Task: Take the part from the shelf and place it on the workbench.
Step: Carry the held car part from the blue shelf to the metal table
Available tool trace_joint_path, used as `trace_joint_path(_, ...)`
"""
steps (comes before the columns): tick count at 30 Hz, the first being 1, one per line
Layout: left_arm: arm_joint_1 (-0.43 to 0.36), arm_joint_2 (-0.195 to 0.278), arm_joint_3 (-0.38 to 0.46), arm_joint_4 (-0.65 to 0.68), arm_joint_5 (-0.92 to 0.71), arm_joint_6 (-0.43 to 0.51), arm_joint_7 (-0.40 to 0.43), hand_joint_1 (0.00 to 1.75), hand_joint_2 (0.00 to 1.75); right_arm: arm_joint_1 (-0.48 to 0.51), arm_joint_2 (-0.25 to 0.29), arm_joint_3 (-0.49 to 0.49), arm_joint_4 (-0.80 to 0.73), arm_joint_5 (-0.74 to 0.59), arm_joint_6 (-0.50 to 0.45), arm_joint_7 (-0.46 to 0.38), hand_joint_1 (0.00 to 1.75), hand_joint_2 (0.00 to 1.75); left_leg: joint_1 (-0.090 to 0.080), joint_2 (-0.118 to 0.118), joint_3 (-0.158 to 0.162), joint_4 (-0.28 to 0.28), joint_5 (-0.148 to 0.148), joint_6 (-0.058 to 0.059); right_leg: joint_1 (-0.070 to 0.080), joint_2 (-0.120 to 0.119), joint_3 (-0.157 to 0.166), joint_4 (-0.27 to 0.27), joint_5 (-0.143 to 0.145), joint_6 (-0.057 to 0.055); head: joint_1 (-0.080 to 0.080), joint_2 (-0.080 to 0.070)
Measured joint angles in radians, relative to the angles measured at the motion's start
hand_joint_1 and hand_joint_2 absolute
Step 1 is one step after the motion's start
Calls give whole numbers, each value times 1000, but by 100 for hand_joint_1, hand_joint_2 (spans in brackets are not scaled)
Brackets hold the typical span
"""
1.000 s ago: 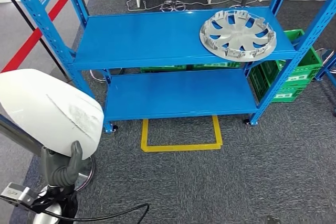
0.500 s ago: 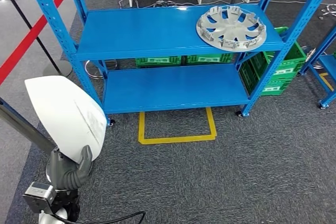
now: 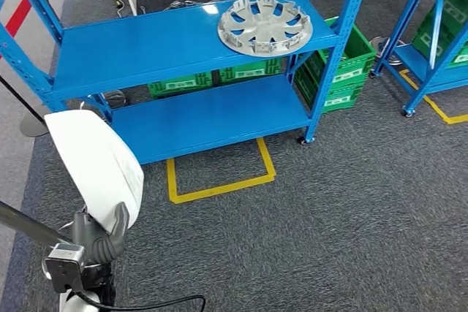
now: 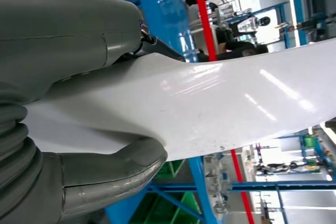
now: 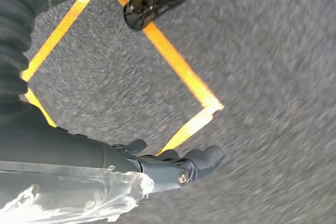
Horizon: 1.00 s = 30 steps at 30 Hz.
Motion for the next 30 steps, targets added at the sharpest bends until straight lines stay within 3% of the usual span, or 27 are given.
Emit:
trace_joint_path(2,-3,-6,1,5,-1,9,-7,175,175,-1,0,-12,0,0,-3,3,0,175,4,-46,69,-138,66,9,1,28,-4,3,5,7,0,0)
trace_joint_path(4,-6,-11,1,9,-1,12,-8,175,175,-2,1,-20,-2,0,-4,4,0,175,6,-81,101,-212,81,14,0,52,-16,6,12,17,1,0)
trace_joint_path(6,-10,-16,1,14,-1,13,-9,175,175,3,1,-27,-3,0,-4,5,0,175,6,-67,101,-222,79,20,-3,71,-31,6,20,31,1,0)
trace_joint_path(7,-11,-19,1,15,-1,14,-9,175,175,7,2,-30,-3,0,-5,5,0,175,6,-55,100,-224,82,26,-4,60,-38,9,18,37,2,0)
trace_joint_path(8,-12,-21,1,16,-1,14,-10,175,175,9,2,-32,-4,1,-5,5,0,175,7,-42,100,-227,85,32,-2,32,-49,29,5,42,6,0)
trace_joint_path(10,-13,-25,3,19,17,9,-10,175,175,6,3,-35,-4,2,-8,8,0,175,8,-11,100,-229,87,39,-1,-39,-97,132,-55,51,13,0)
trace_joint_path(12,-13,-29,6,23,69,-9,-9,175,175,0,3,-39,-4,7,-15,18,0,175,6,21,100,-229,87,40,-3,-66,-154,268,-115,59,16,0)
trace_joint_path(13,-15,-31,7,27,106,-27,-5,175,175,0,3,-44,-4,8,-20,26,0,175,6,37,100,-229,86,40,-4,-69,-163,299,-122,61,16,0)
trace_joint_path(14,-17,-33,9,30,140,-46,0,175,175,1,3,-51,-5,7,-25,32,0,175,6,51,101,-228,86,39,-5,-72,-150,286,-109,63,16,0)
trace_joint_path(16,-20,-35,11,36,184,-81,10,175,175,1,3,-66,-8,-1,-17,29,0,175,5,76,102,-225,83,35,-5,-97,-73,156,-53,63,16,0)
trace_joint_path(18,-26,-33,13,41,190,-102,8,175,175,-5,2,-76,-11,-4,18,1,0,175,-1,96,102,-220,78,25,-2,-134,-8,41,-19,54,15,0)
trace_joint_path(19,-31,-32,14,43,187,-110,5,175,175,-9,2,-78,-12,-4,41,-17,0,175,-4,105,102,-218,76,20,0,-142,2,20,-15,46,14,0)
trace_joint_path(21,-44,-29,13,48,170,-118,-2,175,175,-14,2,-82,-13,-6,78,-53,0,175,-5,123,102,-218,77,11,2,-124,-5,20,-13,30,13,0)
trace_joint_path(22,-51,-27,12,51,156,-117,-4,175,175,-15,2,-85,-13,-8,94,-70,0,175,-3,120,102,-216,73,4,2,-112,-8,18,-10,23,13,0)
trace_joint_path(23,-58,-23,9,53,141,-111,-8,175,175,-16,2,-88,-13,-10,108,-85,0,175,-1,103,97,-203,60,-1,0,-101,-10,17,-7,17,12,0)
trace_joint_path(24,-62,-18,6,55,127,-104,-13,175,175,-18,2,-92,-13,-10,118,-94,0,175,1,77,84,-171,36,-7,-3,-90,-11,15,-4,11,11,0)
trace_joint_path(26,-65,-6,3,56,114,-87,-21,175,175,-21,2,-95,-13,0,124,-87,0,175,3,25,26,-42,-35,-11,-5,-65,-16,14,1,4,9,0)
trace_joint_path(28,-61,4,4,56,120,-82,-18,175,175,-21,2,-97,-13,19,104,-32,0,175,3,11,-32,75,-75,-10,-5,-36,-22,14,5,0,9,0)
trace_joint_path(29,-58,8,6,54,126,-82,-14,175,175,-19,2,-98,-12,29,88,7,0,175,3,9,-38,83,-64,-9,-5,-21,-23,14,7,1,9,0)
trace_joint_path(30,-53,11,9,50,133,-83,-9,175,175,-16,4,-99,-10,38,72,45,0,175,4,6,-26,51,-34,-8,-6,-6,-23,15,8,3,9,0)
